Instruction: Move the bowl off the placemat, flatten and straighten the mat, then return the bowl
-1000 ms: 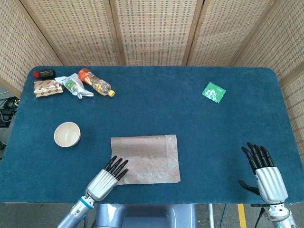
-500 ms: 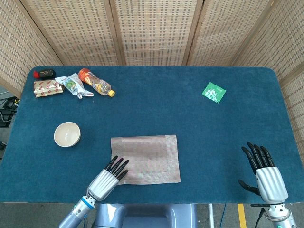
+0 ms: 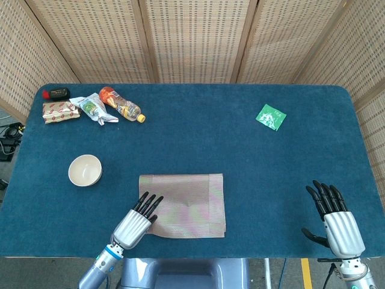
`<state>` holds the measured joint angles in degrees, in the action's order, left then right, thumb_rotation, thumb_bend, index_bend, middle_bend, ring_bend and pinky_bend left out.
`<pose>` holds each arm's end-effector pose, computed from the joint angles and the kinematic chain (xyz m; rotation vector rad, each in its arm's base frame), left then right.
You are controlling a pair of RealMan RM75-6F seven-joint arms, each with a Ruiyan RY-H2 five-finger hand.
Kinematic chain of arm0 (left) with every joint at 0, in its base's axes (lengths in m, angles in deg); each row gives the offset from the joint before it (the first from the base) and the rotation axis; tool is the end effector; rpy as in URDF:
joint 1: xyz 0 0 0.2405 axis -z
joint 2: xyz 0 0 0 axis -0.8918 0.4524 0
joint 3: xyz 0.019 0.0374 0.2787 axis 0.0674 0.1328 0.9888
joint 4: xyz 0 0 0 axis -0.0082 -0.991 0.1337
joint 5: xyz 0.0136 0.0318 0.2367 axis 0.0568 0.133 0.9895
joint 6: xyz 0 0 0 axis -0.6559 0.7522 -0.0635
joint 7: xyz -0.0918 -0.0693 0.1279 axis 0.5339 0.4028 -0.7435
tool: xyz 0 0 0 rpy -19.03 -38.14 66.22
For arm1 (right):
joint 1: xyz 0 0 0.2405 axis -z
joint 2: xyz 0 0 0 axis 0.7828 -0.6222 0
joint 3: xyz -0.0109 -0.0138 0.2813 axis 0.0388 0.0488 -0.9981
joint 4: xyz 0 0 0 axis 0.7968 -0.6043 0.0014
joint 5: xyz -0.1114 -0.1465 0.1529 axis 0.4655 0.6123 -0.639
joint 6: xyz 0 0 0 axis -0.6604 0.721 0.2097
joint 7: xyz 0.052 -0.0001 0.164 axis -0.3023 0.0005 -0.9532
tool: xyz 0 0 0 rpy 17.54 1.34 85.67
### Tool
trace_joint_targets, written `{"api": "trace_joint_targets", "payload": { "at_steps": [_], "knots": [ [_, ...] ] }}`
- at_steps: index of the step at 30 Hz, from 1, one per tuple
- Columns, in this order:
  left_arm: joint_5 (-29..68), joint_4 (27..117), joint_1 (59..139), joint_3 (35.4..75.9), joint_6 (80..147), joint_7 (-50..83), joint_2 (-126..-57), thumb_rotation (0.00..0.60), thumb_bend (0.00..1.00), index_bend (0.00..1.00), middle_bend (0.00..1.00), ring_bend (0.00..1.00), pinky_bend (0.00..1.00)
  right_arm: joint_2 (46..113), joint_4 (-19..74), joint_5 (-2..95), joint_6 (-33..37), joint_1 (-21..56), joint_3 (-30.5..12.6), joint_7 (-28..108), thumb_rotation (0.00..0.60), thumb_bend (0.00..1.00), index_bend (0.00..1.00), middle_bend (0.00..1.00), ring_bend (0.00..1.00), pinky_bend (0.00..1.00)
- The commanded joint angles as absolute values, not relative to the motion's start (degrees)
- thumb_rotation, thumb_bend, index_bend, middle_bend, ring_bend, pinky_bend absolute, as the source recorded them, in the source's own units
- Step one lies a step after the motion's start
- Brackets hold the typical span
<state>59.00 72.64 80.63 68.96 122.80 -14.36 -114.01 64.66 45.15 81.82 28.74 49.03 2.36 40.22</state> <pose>-0.1922 0.2033 -0.1362 -2.0212 -0.5193 -0.9812 -0.3142 -0.1799 0.1115 1.4866 -0.8953 1.0769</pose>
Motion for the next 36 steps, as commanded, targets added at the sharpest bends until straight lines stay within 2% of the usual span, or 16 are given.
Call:
{"api": "trace_joint_targets", "payload": {
  "at_steps": [1,14,25,36],
  "knots": [
    [58.8,72.5,80.7,68.4,123.4,-14.0,-114.3,0.6,0.44,0.61,0.0,0.0,0.0,64.7,45.1,81.8,28.7,49.0,2.4,40.2,0.6,0.18,0.0,0.0,0.0,0.0],
    [56.9,75.9,83.1,64.6,123.0,-13.2,-112.4,0.6,0.46,0.69,0.0,0.0,0.0,64.9,45.0,81.1,28.0,48.9,2.1,40.9,0.6,0.18,0.0,0.0,0.0,0.0],
    [48.3,83.7,89.8,52.7,116.8,-15.1,-106.8,0.6,0.46,0.68,0.0,0.0,0.0,65.4,44.6,77.4,26.1,48.4,0.7,42.6,0.6,0.18,0.0,0.0,0.0,0.0],
    [34.4,80.7,100.7,40.1,107.5,-20.2,-104.9,0.6,0.46,0.69,0.0,0.0,0.0,65.9,44.6,76.0,25.8,48.4,0.0,44.3,0.6,0.18,0.0,0.0,0.0,0.0]
  ]
}}
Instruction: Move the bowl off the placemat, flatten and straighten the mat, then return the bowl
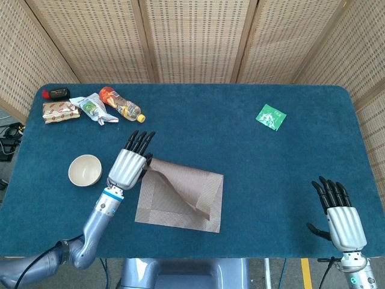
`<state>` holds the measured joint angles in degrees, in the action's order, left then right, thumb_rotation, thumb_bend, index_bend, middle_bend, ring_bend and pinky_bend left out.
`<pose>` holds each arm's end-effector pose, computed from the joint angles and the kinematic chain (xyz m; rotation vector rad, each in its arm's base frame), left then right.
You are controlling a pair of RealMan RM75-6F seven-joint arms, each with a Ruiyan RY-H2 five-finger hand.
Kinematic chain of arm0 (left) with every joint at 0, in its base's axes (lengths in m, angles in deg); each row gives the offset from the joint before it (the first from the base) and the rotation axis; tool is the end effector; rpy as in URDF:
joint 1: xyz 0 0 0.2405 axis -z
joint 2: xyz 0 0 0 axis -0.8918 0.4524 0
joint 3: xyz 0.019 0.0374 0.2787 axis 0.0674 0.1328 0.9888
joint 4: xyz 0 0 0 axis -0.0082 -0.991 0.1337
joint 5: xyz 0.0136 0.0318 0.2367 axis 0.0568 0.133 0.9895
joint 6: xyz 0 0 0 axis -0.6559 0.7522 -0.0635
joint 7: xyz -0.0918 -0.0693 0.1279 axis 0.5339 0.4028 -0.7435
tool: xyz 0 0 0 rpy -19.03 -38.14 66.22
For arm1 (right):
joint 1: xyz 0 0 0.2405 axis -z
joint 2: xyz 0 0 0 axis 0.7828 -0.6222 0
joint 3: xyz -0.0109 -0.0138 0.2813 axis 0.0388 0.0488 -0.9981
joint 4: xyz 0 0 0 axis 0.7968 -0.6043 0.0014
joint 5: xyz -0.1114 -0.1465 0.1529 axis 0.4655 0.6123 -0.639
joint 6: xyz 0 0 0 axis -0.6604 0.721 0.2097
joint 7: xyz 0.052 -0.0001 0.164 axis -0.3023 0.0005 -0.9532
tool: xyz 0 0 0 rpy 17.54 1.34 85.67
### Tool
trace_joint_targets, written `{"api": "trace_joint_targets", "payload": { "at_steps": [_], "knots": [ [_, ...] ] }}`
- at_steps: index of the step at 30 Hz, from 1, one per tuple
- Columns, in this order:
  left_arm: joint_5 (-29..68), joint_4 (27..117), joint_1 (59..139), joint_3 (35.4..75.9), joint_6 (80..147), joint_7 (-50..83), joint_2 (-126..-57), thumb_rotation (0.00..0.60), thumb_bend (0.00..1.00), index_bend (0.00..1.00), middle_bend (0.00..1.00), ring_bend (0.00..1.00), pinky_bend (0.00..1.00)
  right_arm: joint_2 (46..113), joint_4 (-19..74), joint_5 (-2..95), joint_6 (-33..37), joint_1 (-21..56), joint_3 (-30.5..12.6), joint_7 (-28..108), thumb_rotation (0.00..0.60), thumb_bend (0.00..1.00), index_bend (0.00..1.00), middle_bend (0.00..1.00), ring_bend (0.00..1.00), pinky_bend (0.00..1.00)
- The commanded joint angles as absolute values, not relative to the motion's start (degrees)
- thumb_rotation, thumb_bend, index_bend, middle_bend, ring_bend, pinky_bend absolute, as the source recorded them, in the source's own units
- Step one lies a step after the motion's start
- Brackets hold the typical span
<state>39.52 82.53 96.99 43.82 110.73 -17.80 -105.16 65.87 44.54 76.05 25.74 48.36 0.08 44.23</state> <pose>-0.1214 0.3808 -0.0436 -1.7619 -0.5501 -1.0345 -0.3280 -0.1954 0.1089 1.4376 -0.8862 0.9741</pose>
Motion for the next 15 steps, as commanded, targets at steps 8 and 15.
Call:
{"api": "trace_joint_targets", "payload": {
  "at_steps": [8,15],
  "knots": [
    [22.1,71.9,108.9,33.8,104.5,-25.4,-107.2,0.6,0.45,0.66,0.0,0.0,0.0,65.7,44.8,75.8,26.5,48.6,-0.4,44.3,0.6,0.18,0.0,0.0,0.0,0.0],
    [12.9,62.2,114.7,32.9,102.7,-28.6,-110.7,0.6,0.35,0.39,0.0,0.0,0.0,65.7,44.4,74.9,25.6,48.3,-0.6,43.8,0.6,0.18,0.0,0.0,0.0,0.0]
  ]
}}
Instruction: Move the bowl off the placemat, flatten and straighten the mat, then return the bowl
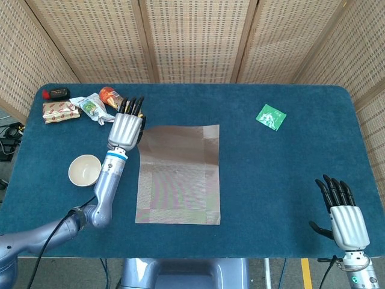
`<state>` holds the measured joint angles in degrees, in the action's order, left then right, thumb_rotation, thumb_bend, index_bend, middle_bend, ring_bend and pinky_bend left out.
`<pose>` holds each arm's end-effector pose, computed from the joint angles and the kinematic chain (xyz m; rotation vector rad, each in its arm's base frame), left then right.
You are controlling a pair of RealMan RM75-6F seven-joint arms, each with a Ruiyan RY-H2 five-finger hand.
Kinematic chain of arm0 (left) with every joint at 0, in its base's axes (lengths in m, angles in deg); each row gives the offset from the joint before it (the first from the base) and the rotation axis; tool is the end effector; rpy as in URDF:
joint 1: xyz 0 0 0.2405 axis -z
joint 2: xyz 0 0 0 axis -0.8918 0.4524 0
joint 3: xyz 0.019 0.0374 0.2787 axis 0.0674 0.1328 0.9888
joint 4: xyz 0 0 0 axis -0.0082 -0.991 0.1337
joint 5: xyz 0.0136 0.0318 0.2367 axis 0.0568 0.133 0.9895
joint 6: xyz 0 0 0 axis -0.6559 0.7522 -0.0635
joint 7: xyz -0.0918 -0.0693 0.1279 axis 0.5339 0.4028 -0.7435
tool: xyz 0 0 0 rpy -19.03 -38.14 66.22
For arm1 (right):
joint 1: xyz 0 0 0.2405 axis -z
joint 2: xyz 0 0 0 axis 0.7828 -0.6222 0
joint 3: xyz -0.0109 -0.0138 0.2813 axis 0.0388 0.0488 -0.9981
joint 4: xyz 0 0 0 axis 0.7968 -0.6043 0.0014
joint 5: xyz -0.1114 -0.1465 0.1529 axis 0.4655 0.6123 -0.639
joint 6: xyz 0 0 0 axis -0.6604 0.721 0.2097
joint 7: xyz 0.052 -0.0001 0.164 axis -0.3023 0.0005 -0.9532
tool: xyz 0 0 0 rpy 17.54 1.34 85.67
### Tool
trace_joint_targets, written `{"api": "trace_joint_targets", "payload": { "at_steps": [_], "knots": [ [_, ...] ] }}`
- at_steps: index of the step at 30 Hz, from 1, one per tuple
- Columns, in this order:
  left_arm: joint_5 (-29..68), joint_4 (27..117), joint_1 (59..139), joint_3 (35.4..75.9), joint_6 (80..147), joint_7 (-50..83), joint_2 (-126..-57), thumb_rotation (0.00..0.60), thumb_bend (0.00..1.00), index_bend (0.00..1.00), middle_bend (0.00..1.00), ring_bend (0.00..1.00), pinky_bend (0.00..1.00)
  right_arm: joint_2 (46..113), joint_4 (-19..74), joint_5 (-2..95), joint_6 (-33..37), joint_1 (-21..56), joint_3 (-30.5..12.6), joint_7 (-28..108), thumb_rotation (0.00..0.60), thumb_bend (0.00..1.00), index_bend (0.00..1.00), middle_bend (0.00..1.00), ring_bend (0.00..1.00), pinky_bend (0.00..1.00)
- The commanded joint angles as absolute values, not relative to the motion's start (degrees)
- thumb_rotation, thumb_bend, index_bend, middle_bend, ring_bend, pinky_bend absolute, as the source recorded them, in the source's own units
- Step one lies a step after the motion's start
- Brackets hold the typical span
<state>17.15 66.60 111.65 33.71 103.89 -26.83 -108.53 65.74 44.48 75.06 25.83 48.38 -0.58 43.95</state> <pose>-0.1074 0.4934 -0.0256 -1.6049 -0.6112 -0.8328 -0.3304 -0.1983 0.1129 1.4145 -0.8855 0.9731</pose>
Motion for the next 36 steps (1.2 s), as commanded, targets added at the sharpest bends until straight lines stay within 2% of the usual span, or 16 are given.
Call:
{"api": "trace_joint_targets", "payload": {
  "at_steps": [1,2,3,5,11,19,24,29,36],
  "knots": [
    [11.7,61.2,115.1,32.9,102.4,-28.8,-111.1,0.6,0.3,0.29,0.0,0.0,0.0,65.7,44.3,74.7,25.4,48.2,-0.7,43.8,0.6,0.18,0.0,0.0,0.0,0.0],
    [10.6,60.4,115.5,33.0,102.2,-28.9,-111.4,0.6,0.22,0.14,0.0,0.0,0.0,65.8,44.3,74.6,25.3,48.1,-0.8,43.8,0.6,0.18,0.0,0.0,0.0,0.0],
    [9.5,59.7,115.7,33.3,101.7,-29.0,-111.6,0.6,0.15,0.04,0.0,0.0,0.0,65.8,44.2,74.4,25.1,48.0,-0.9,43.8,0.6,0.18,0.0,0.0,0.0,0.0],
    [8.5,58.9,116.0,34.2,101.0,-28.9,-111.4,0.6,0.08,0.0,0.0,0.0,0.0,65.9,44.2,74.2,24.7,47.8,-1.0,44.0,0.6,0.18,0.0,0.0,0.0,0.0],
    [9.0,58.7,114.7,36.7,100.6,-24.3,-109.8,0.6,0.05,0.0,0.0,0.0,0.0,66.3,44.0,73.5,23.5,47.6,-0.7,44.6,0.6,0.18,0.0,0.0,0.0,0.0],
    [9.8,68.8,108.8,40.3,103.4,-19.8,-102.8,0.6,0.05,0.0,0.0,0.0,0.0,66.5,44.5,75.5,23.4,47.4,0.4,44.4,0.6,0.18,0.0,0.0,0.0,0.0],
    [18.1,80.1,101.3,45.9,110.7,-14.0,-95.6,0.6,0.05,0.0,0.0,0.0,0.0,66.9,43.6,75.2,21.3,46.6,1.0,43.2,0.6,0.18,0.0,0.0,0.0,0.0],
    [25.8,91.0,92.4,53.2,119.9,-10.8,-87.8,0.6,0.05,0.0,0.0,0.0,0.0,67.7,42.9,76.2,21.0,46.4,1.7,42.8,0.6,0.16,0.0,0.0,0.0,0.0],
    [32.2,99.3,84.5,61.1,126.8,-10.9,-79.2,0.6,0.05,0.0,0.0,0.0,0.0,68.7,42.8,78.8,21.7,46.3,2.8,43.3,0.6,0.13,0.0,0.0,0.0,0.0]
  ]
}}
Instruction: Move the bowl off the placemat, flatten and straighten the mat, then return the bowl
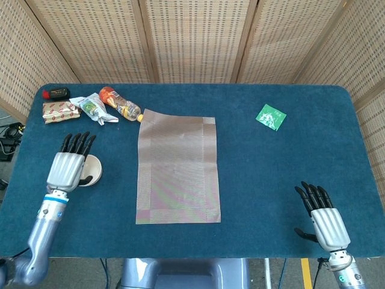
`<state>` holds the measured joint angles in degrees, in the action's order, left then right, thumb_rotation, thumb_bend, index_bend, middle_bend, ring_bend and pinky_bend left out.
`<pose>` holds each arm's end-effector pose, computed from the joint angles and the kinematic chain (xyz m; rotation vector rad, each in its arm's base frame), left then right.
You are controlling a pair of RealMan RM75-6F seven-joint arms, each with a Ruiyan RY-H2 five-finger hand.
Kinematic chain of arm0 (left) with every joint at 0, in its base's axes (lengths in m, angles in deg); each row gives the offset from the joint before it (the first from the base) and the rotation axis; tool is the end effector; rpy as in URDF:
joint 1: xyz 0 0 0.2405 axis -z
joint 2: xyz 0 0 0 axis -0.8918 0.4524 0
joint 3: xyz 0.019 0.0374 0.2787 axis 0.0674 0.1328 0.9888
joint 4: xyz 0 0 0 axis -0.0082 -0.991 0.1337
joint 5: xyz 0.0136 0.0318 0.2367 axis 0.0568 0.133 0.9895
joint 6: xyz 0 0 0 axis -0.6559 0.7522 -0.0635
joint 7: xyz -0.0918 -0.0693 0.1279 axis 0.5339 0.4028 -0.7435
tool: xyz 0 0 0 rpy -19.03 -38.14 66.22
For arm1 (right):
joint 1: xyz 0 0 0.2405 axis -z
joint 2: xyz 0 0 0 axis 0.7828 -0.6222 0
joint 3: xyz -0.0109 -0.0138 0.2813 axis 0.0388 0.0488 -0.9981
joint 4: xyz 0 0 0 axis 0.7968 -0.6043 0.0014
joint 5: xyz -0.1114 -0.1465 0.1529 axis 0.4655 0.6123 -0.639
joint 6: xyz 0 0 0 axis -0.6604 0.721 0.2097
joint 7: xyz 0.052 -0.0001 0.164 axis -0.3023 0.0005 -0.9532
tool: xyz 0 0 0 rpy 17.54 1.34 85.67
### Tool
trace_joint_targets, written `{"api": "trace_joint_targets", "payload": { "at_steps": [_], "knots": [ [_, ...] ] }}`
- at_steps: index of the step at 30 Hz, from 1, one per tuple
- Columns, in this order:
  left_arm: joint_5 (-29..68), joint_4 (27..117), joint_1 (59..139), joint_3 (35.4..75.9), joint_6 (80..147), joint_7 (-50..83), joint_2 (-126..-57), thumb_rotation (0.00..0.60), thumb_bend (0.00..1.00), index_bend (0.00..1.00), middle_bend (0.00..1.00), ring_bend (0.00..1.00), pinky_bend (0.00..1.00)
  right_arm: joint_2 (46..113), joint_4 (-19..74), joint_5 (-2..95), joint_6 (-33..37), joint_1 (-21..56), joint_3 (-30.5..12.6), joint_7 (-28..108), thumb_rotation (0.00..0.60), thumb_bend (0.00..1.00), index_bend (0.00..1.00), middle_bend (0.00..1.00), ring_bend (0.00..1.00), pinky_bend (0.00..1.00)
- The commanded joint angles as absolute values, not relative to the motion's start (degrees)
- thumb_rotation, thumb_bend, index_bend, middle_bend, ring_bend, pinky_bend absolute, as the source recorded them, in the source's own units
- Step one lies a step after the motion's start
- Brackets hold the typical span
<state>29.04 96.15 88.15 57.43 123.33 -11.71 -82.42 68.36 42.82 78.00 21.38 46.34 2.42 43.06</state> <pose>-0.2526 0.3249 0.0635 -1.5971 -0.7242 -0.7747 -0.3239 -0.1955 0.0755 1.5501 -0.9583 0.9702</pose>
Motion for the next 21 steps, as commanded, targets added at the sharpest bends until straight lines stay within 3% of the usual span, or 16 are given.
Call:
{"api": "trace_joint_targets", "payload": {
  "at_steps": [1,11,16,21],
  "knots": [
    [33.2,99.8,83.6,62.1,127.8,-10.6,-78.6,0.6,0.05,0.0,0.0,0.0,0.0,68.8,42.8,79.3,22.0,46.3,2.9,43.5,0.6,0.13,0.0,0.0,0.0,0.0],
    [44.1,98.8,72.7,69.8,140.4,-3.4,-76.8,0.6,0.05,0.0,0.0,0.0,0.0,73.4,42.0,85.1,24.8,46.7,4.4,48.6,0.6,0.11,0.0,0.0,0.0,0.0],
    [46.5,97.5,70.1,70.1,143.7,-0.9,-76.3,0.6,0.05,0.0,0.0,0.0,0.0,77.2,44.5,87.1,20.4,44.3,4.7,54.4,0.6,0.11,0.01,0.0,0.0,0.0],
    [46.2,97.4,69.9,69.5,142.2,-0.1,-76.0,0.6,0.05,0.0,0.0,0.0,0.0,83.1,45.9,85.0,13.6,42.0,4.3,60.2,0.6,0.11,0.02,0.0,0.0,0.0]
  ]
}}
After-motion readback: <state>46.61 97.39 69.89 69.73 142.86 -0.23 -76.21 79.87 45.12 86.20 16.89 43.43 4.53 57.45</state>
